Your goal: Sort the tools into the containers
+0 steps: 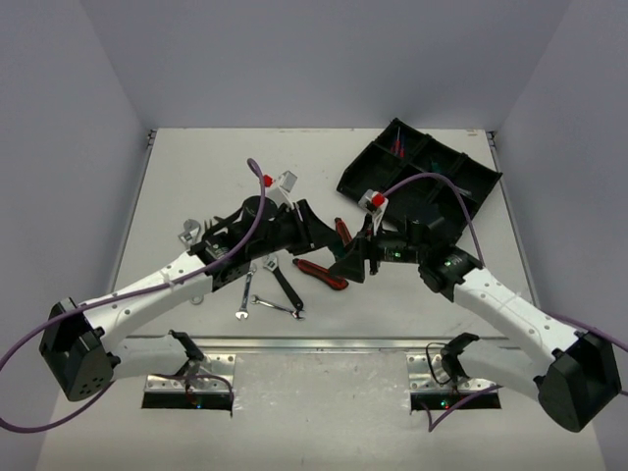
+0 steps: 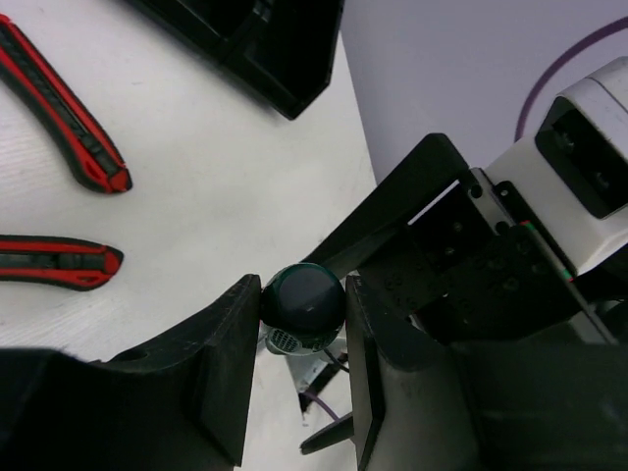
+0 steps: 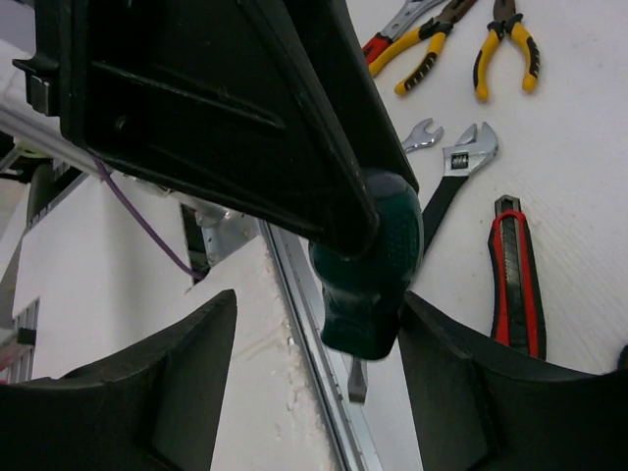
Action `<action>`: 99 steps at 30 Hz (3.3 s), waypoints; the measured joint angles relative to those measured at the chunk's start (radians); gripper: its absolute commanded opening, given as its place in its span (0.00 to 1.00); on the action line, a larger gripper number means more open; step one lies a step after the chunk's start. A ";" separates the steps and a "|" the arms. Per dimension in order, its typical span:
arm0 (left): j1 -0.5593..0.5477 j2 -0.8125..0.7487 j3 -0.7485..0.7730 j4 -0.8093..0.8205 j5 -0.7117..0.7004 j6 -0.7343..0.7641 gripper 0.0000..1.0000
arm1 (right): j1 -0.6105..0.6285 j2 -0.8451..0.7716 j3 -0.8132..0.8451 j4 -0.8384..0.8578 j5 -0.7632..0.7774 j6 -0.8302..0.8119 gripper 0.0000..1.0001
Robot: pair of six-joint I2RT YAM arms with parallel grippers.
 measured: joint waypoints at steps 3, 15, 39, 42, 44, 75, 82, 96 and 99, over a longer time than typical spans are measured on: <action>0.000 0.005 -0.014 0.041 0.051 -0.028 0.00 | 0.036 0.019 0.000 0.029 0.044 -0.003 0.16; 0.002 -0.002 0.016 -0.068 -0.055 0.015 1.00 | 0.050 0.067 0.031 0.002 0.259 -0.004 0.00; -0.006 -0.527 0.003 -0.671 -0.788 0.373 1.00 | -0.620 1.346 1.612 -0.895 0.835 -0.020 0.40; -0.006 -0.532 -0.036 -0.673 -0.789 0.381 1.00 | -0.646 1.348 1.609 -0.914 0.827 -0.038 0.70; -0.006 -0.527 -0.040 -0.671 -0.791 0.383 1.00 | -0.650 1.341 1.609 -0.911 0.820 -0.044 0.79; 0.745 0.042 -0.082 -0.555 -0.438 0.174 1.00 | -0.235 0.365 0.381 -0.567 0.580 -0.026 0.99; 0.743 0.038 -0.090 -0.525 -0.370 0.235 1.00 | -0.233 0.308 0.298 -0.523 0.553 -0.033 0.99; 0.377 0.084 -0.164 -0.506 -0.322 0.267 0.91 | -0.233 0.213 0.273 -0.512 0.473 -0.037 0.99; 0.359 0.085 -0.192 -0.481 -0.312 0.262 0.84 | -0.233 0.191 0.268 -0.501 0.441 -0.032 0.99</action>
